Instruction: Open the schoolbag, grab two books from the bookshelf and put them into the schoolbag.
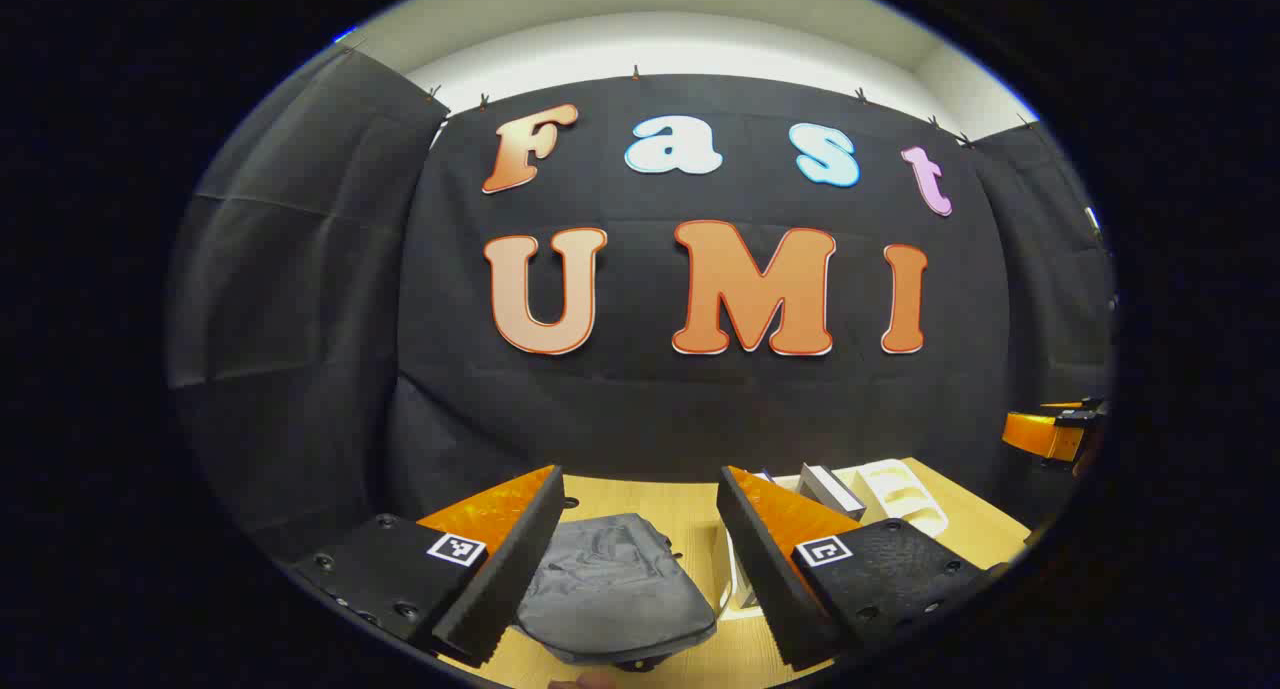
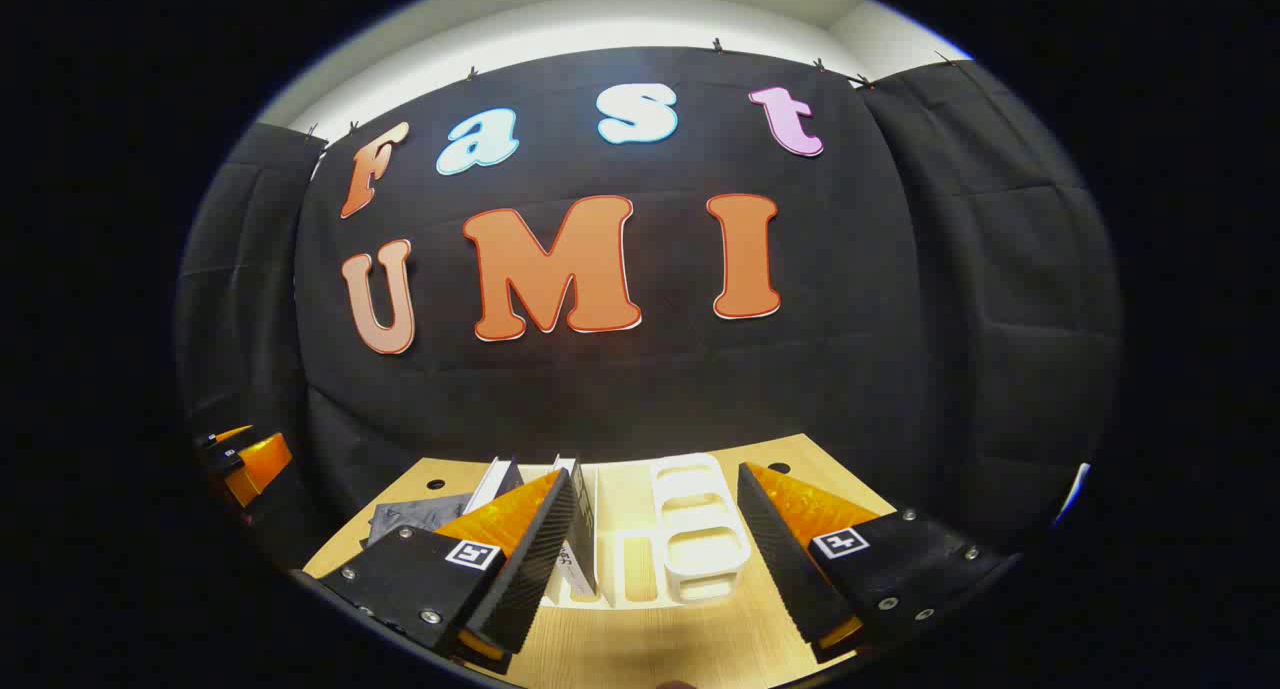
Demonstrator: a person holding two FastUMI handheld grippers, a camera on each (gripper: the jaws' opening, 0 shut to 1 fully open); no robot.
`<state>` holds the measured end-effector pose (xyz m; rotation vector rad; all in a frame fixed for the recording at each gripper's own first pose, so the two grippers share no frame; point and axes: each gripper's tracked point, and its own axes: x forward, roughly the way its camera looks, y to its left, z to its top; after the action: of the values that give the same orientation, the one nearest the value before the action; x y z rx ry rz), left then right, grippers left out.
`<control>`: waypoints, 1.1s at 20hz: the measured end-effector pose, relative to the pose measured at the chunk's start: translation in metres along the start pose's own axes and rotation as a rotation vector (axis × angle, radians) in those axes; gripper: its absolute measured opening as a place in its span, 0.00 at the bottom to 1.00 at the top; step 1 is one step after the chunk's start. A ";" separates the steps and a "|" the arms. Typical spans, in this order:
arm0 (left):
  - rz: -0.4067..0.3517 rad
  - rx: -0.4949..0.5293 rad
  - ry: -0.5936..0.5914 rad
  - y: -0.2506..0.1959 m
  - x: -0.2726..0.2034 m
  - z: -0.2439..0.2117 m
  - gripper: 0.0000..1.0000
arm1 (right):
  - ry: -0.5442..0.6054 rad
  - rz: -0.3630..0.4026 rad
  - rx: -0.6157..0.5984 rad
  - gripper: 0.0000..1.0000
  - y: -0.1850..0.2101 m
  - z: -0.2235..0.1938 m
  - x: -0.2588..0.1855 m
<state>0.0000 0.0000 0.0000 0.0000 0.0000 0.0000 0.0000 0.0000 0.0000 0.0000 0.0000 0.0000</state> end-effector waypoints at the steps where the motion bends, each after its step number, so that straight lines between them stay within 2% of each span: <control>1: -0.002 -0.005 -0.002 0.004 0.001 0.002 0.97 | -0.009 -0.004 -0.002 0.98 0.002 0.003 -0.004; 4: 0.010 -0.011 -0.005 0.015 0.004 0.002 0.97 | -0.016 -0.009 -0.024 1.00 0.006 0.003 -0.011; 10: 0.004 -0.022 -0.003 0.013 0.003 -0.003 0.97 | -0.015 -0.002 -0.039 0.97 0.008 0.007 -0.014; 20: 0.019 0.011 0.002 0.019 0.009 -0.008 0.97 | 0.019 0.012 -0.036 0.98 0.014 -0.001 -0.004; 21: 0.020 0.018 0.005 0.020 0.009 -0.009 0.96 | 0.022 0.015 -0.037 1.00 0.015 -0.002 -0.004; 22: 0.022 0.026 0.011 0.021 0.012 -0.012 0.97 | 0.026 0.016 -0.038 0.98 0.016 -0.003 -0.001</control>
<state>0.0118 0.0208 -0.0118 0.0262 0.0113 0.0216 -0.0010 0.0161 -0.0034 -0.0380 0.0257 0.0165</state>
